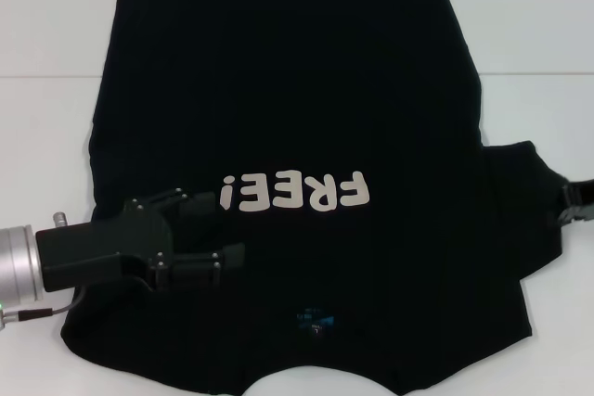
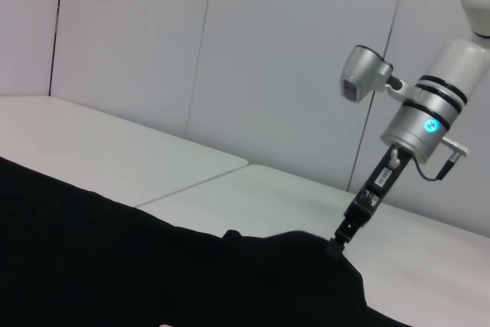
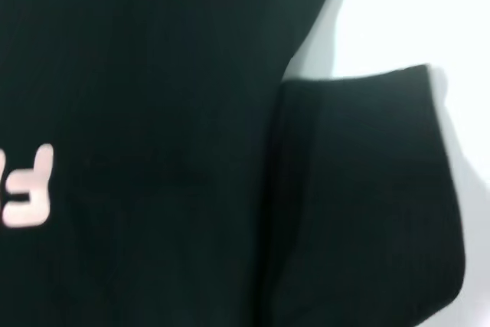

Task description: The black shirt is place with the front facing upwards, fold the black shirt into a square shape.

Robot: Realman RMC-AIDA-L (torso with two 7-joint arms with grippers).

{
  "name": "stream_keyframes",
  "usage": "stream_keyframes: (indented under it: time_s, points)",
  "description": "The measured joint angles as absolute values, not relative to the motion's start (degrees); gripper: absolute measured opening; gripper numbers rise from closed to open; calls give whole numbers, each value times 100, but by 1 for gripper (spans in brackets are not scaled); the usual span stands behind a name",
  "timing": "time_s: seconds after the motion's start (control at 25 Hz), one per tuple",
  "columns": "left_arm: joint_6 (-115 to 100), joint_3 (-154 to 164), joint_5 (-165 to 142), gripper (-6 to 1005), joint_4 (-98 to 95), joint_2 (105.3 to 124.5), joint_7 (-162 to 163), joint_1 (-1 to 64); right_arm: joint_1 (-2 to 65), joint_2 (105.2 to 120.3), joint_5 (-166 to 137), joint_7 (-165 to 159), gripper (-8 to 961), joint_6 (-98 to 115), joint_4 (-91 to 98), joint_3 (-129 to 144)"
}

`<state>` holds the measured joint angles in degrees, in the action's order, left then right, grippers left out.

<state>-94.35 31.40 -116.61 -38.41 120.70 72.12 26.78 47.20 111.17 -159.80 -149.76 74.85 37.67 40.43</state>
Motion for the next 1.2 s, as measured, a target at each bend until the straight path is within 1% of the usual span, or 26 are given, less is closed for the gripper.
stream_keyframes:
  time_s: [0.36, 0.56, 0.64, 0.8, 1.0, 1.12, 1.2]
  points:
    - [-9421, 3137, -11662, 920, -3840, 12043, 7225, 2693, 4341, 10997, -15392, -14854, 16, 7701, 4479, 3852]
    - [-9417, 3134, -11663, 919, -3840, 12033, 7233, 2699, 4400, 11001, -15246, -14673, 16, 7726, 4596, 3895]
    - [-9416, 3136, -11663, 919, -3840, 12032, 7234, 2699, 4512, 11042, -15236, -14557, 16, 7724, 4596, 3925]
    - [-9407, 3130, -11663, 919, -3841, 12032, 7234, 2698, 4779, 11173, -15234, -14384, 15, 7724, 4568, 4104]
    - [-9397, 3133, -11663, 919, -3836, 12032, 7234, 2698, 5041, 11380, -15233, -14358, 32, 7712, 4578, 4597]
    - [-9395, 3129, -11663, 920, -3832, 12032, 7234, 2698, 5134, 11529, -15232, -14356, 49, 7683, 4591, 4887]
    - [-9393, 3123, -11663, 920, -3832, 12032, 7234, 2698, 5173, 11598, -15233, -14355, 60, 7670, 4591, 5006]
